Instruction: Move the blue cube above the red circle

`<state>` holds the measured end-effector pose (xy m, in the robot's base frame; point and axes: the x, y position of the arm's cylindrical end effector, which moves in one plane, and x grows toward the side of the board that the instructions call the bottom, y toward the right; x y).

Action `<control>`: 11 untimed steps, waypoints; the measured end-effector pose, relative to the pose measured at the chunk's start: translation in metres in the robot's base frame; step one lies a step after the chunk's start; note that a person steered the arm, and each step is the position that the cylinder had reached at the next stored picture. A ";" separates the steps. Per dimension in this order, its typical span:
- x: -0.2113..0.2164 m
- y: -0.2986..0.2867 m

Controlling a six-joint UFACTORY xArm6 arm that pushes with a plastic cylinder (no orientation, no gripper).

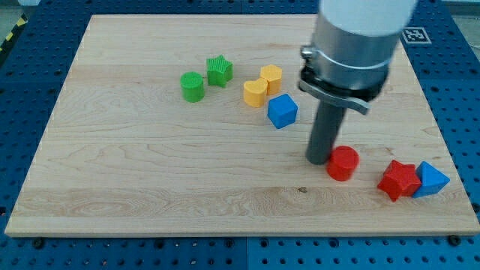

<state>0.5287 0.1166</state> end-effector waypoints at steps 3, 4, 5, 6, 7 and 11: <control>-0.021 -0.062; -0.055 -0.123; -0.085 -0.126; -0.087 -0.083; -0.087 -0.036; -0.101 0.045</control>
